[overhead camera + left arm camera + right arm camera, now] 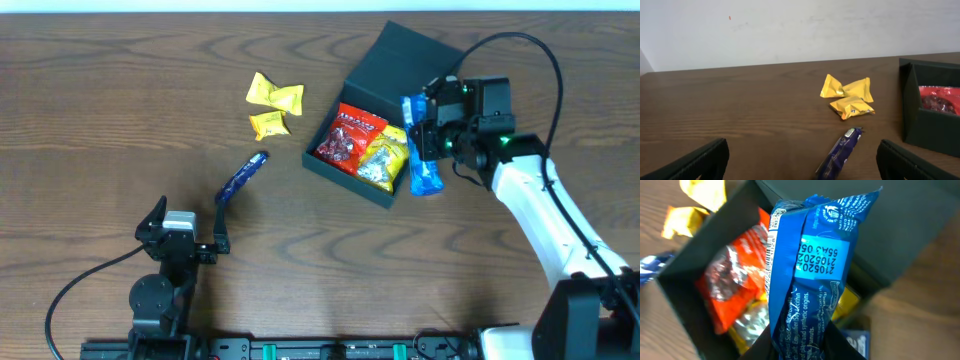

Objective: Pack container
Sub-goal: 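Lift the blue bar and lower it into the box's back edge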

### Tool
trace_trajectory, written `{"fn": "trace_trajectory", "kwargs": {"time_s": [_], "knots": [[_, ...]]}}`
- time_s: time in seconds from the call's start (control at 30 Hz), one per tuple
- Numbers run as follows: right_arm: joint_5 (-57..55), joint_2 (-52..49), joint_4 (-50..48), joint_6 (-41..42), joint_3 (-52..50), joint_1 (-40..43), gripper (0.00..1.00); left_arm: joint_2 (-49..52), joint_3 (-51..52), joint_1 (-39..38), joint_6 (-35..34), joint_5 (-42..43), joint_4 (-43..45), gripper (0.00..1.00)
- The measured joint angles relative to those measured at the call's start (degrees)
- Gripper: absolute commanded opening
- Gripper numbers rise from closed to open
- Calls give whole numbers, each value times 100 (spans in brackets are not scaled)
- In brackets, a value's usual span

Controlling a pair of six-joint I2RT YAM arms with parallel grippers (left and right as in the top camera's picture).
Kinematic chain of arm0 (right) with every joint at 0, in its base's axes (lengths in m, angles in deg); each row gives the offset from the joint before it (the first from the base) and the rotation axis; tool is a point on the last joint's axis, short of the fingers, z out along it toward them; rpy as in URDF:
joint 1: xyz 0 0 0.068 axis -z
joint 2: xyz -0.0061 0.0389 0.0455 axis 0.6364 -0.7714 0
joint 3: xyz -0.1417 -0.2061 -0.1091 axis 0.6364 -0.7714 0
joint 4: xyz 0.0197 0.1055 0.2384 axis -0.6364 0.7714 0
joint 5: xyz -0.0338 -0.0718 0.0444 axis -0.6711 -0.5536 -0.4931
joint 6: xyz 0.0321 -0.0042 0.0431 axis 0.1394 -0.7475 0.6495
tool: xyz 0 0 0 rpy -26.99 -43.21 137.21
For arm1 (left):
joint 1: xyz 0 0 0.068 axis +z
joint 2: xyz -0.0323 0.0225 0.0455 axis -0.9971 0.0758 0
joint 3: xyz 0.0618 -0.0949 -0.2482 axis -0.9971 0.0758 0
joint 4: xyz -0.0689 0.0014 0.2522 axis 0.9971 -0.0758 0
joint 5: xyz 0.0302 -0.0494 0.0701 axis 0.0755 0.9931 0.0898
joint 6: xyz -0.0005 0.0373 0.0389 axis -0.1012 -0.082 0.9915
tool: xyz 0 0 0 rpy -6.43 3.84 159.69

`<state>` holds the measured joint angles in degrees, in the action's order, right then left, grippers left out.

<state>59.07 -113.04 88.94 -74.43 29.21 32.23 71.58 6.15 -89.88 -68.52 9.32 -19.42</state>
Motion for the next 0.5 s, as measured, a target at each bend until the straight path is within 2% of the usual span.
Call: {"fn": "trace_trajectory", "kwargs": {"time_s": [0.2,0.37,0.5], "knots": [[166,-114,101,0,481,-175,19,0,0,0,0,-2,0,95],[282,-870,544,-79,1390,-260,18,0,0,0,0,-2,2,95],[297,-1499,1058,-562,2061,-304,18,0,0,0,0,-2,0,95]]}}
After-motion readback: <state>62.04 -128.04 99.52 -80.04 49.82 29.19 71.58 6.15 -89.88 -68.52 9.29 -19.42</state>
